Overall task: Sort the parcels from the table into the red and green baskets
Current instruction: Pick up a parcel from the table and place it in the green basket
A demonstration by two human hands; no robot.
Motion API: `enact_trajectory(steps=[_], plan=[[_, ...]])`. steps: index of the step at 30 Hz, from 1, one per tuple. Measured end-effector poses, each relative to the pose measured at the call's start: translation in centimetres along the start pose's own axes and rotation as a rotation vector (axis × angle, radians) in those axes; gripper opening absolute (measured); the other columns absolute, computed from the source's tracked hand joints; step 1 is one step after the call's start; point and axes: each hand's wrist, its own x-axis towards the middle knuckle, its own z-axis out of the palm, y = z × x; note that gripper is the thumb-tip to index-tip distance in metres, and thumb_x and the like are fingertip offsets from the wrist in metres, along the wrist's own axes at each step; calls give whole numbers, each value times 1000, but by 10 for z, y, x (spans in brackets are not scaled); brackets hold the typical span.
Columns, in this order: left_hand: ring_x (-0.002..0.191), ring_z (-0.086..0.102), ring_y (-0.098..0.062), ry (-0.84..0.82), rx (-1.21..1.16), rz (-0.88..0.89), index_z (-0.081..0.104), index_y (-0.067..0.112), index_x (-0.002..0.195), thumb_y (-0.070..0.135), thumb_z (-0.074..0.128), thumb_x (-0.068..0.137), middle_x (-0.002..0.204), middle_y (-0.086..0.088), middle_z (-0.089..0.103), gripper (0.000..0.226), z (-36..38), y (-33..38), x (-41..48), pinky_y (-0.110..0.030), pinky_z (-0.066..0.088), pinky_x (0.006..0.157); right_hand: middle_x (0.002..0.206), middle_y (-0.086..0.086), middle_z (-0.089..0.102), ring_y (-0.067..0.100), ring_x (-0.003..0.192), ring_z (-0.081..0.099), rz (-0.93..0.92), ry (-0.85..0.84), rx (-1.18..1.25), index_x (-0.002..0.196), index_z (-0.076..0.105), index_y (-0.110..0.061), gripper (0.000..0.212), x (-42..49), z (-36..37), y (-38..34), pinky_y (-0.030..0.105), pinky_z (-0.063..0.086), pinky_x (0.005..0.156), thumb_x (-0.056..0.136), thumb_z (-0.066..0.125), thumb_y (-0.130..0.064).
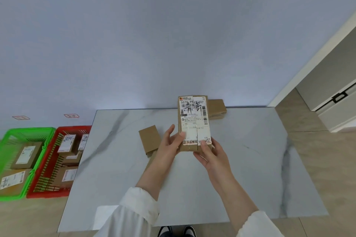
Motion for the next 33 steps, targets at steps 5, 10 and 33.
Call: enact_trajectory(steps=[5, 10, 33], plan=[[112, 61, -21, 34, 0, 55, 44, 19, 134, 18, 61, 88, 118, -7, 63, 49, -1, -15, -14, -30, 47, 96, 125, 9, 60, 17, 109, 63, -27, -18, -37, 135, 45, -15, 52, -1, 1, 2, 34, 49, 95, 86, 63, -16], [113, 61, -20, 102, 13, 82, 45, 23, 134, 24, 64, 86, 119, -5, 64, 51, -16, -25, -28, -37, 44, 103, 129, 6, 57, 16, 113, 61, 9, -140, -153, 138, 42, -19, 63, 2, 1, 17, 33, 49, 96, 80, 67, -30], [117, 56, -18, 769, -290, 256, 49, 22, 123, 17, 57, 91, 120, -2, 61, 33, -314, -32, -249, -29, 50, 95, 125, 14, 59, 23, 112, 60, 159, -696, -381, 127, 44, -19, 41, -135, 305, 180, 31, 52, 88, 89, 58, -15]])
